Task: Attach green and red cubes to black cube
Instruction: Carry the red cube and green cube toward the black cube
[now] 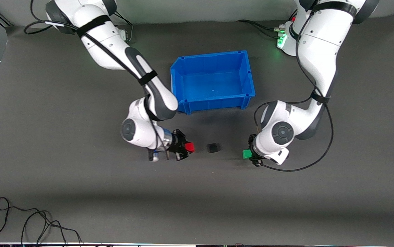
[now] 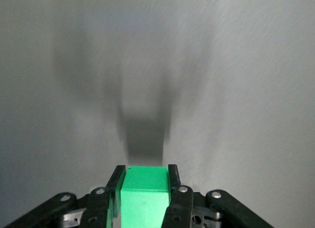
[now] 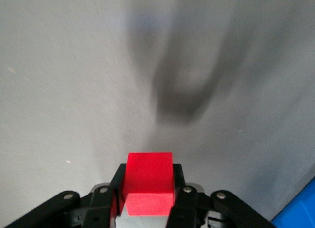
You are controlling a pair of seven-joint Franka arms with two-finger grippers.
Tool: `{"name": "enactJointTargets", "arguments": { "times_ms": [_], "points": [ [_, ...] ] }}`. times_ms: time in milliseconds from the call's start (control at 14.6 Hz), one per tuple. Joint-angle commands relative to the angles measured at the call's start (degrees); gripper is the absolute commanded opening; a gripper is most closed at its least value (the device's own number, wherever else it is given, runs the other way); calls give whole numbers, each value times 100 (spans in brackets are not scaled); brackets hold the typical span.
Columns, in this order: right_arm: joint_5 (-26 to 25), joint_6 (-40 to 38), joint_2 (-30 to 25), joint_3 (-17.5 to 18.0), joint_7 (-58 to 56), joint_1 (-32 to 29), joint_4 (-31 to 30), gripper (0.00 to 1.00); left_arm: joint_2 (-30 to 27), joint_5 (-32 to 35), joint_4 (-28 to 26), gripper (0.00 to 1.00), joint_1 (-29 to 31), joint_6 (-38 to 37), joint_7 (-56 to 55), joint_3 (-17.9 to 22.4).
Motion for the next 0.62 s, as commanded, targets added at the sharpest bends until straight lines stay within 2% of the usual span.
{"name": "enactJointTargets", "arguments": {
  "times_ms": [0,547],
  "points": [
    [77,14,381,-78,56,226,458,27,242,-14,337,18,-422,11,-536,99],
    [-3,137,803,-78,-15,270,888,26,541,4,644,18,-853,19,-959,108]
  ]
}}
